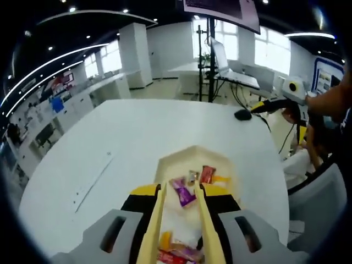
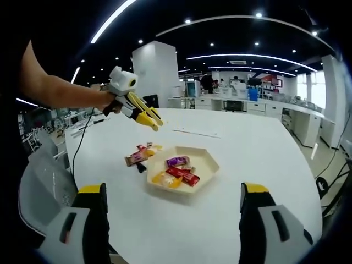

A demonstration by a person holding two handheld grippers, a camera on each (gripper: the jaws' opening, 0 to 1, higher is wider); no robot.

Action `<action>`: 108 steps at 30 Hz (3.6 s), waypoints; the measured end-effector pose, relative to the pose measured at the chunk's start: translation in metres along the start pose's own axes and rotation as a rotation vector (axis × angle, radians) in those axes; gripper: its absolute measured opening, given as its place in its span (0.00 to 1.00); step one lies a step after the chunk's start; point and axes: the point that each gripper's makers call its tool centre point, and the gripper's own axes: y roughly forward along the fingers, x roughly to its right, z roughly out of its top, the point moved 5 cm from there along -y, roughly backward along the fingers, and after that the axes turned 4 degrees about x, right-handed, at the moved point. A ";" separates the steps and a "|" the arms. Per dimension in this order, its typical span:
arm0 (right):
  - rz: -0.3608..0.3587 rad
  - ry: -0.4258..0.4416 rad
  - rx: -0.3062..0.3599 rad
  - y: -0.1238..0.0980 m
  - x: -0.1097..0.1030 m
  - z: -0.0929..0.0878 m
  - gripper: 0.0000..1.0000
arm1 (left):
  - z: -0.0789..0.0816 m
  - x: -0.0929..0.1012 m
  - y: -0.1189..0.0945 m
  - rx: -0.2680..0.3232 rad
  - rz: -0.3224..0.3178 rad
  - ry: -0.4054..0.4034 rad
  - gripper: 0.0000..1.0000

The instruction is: Place the target food into the container with the food tongs after gripping and lifting it, then release it inside without dropping or visibly crushing the food.

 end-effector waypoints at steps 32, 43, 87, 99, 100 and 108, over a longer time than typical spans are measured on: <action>0.091 -0.040 0.012 0.006 -0.037 0.044 1.00 | -0.094 0.050 -0.184 -0.010 0.327 -0.162 0.26; 0.065 -0.047 -0.010 0.011 -0.035 0.038 0.99 | -0.101 0.039 -0.192 0.014 0.327 -0.151 0.26; 0.037 0.020 -0.104 0.016 -0.003 -0.006 0.97 | -0.133 -0.061 -0.043 -0.217 -0.056 0.052 0.25; 0.021 0.031 -0.111 0.011 -0.006 -0.009 0.96 | -0.140 -0.066 -0.024 -0.250 -0.128 0.065 0.25; 0.020 0.033 -0.113 0.010 -0.006 -0.010 0.96 | -0.141 -0.066 -0.023 -0.263 -0.130 0.076 0.25; 0.013 0.041 -0.114 0.005 -0.007 -0.012 0.96 | -0.151 -0.058 -0.022 -0.332 -0.125 0.034 0.23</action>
